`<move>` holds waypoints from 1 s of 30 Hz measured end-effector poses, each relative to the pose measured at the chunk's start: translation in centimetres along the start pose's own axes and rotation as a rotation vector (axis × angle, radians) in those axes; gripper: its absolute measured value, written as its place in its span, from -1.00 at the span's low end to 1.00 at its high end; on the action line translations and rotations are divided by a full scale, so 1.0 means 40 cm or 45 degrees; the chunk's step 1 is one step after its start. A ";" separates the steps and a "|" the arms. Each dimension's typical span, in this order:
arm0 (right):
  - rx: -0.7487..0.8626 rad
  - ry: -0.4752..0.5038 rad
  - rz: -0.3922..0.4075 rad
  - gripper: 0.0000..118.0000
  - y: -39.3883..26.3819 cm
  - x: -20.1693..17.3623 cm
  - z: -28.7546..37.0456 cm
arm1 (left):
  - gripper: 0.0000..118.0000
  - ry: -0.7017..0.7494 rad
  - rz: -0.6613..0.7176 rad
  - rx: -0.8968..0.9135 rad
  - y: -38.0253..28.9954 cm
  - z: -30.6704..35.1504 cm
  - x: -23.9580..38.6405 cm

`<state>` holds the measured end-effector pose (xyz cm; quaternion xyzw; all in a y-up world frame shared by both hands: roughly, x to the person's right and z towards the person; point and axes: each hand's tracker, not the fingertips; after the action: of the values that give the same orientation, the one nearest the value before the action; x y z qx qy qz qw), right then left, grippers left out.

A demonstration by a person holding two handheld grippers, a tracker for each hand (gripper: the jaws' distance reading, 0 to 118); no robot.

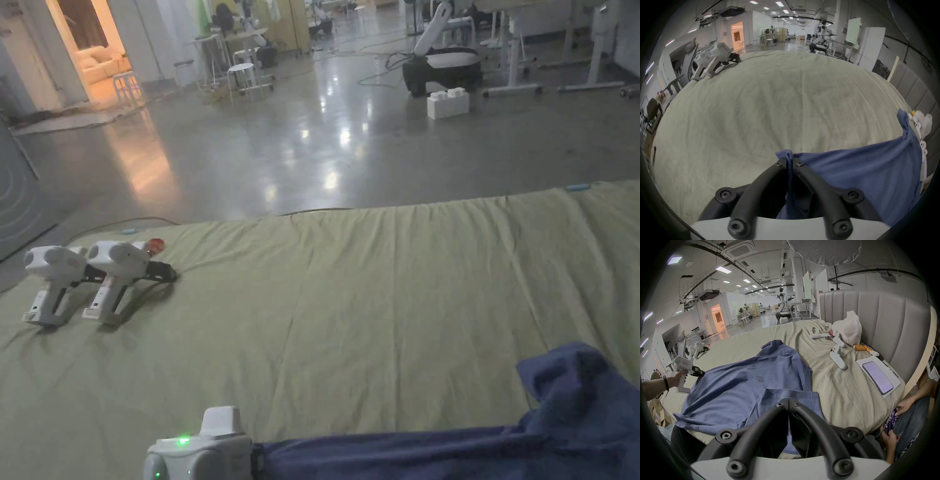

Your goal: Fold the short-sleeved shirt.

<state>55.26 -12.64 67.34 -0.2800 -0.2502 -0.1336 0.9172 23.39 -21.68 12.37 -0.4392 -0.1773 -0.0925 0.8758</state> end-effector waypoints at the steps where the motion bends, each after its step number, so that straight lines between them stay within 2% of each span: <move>1: -0.002 0.006 -0.006 -1.00 0.004 0.002 -0.007 | -0.95 0.030 -0.040 0.006 -0.005 -0.001 0.012; 6: -0.002 0.045 0.014 -0.95 0.111 0.028 -0.101 | -0.96 0.031 -0.043 -0.042 -0.001 -0.028 0.016; 7: -0.010 0.063 0.016 -0.67 0.141 0.042 -0.134 | -0.96 0.032 -0.050 -0.053 0.004 -0.028 0.017; 9: -0.044 0.069 0.023 0.11 0.223 0.072 -0.238 | -0.96 0.028 -0.090 -0.093 0.015 -0.029 0.017; 10: -0.063 0.067 0.024 0.19 0.257 0.084 -0.288 | -0.96 0.025 -0.095 -0.105 0.020 -0.029 0.016; 14: -0.356 0.170 -0.007 0.18 0.394 0.128 -0.534 | -0.96 0.013 -0.057 -0.157 0.039 -0.035 0.009; 16: -0.392 0.137 -0.078 0.18 0.418 0.150 -0.645 | -0.96 0.012 -0.080 -0.176 0.044 -0.035 0.013; 18: -0.482 0.099 -0.095 0.18 0.438 0.155 -0.751 | -0.96 0.009 -0.095 -0.199 0.053 -0.042 0.013; 24: -0.573 -0.047 0.154 0.15 0.433 0.094 -0.913 | -0.96 -0.017 -0.080 -0.233 0.063 -0.042 0.004; 25: -0.586 -0.047 0.201 0.04 0.424 0.083 -0.919 | -0.96 -0.019 -0.085 -0.232 0.063 -0.046 0.001; 26: -0.572 -0.086 0.238 0.01 0.416 0.069 -0.916 | -0.96 -0.018 -0.095 -0.225 0.061 -0.044 0.003; 27: -0.528 -0.092 0.260 -0.13 0.409 0.052 -0.907 | -0.95 -0.012 -0.108 -0.216 0.056 -0.042 0.009; 29: -0.517 -0.012 0.193 -0.62 0.403 0.054 -0.892 | -0.95 0.013 -0.145 -0.184 0.043 -0.048 0.015; 30: -0.521 -0.022 0.191 -0.85 0.405 0.060 -0.891 | -0.95 0.021 -0.164 -0.179 0.043 -0.046 0.019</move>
<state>77.19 -20.49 35.79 -0.4792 -0.2041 -0.1106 0.8464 25.04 -22.16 10.38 -0.4864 -0.1910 -0.1643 0.8366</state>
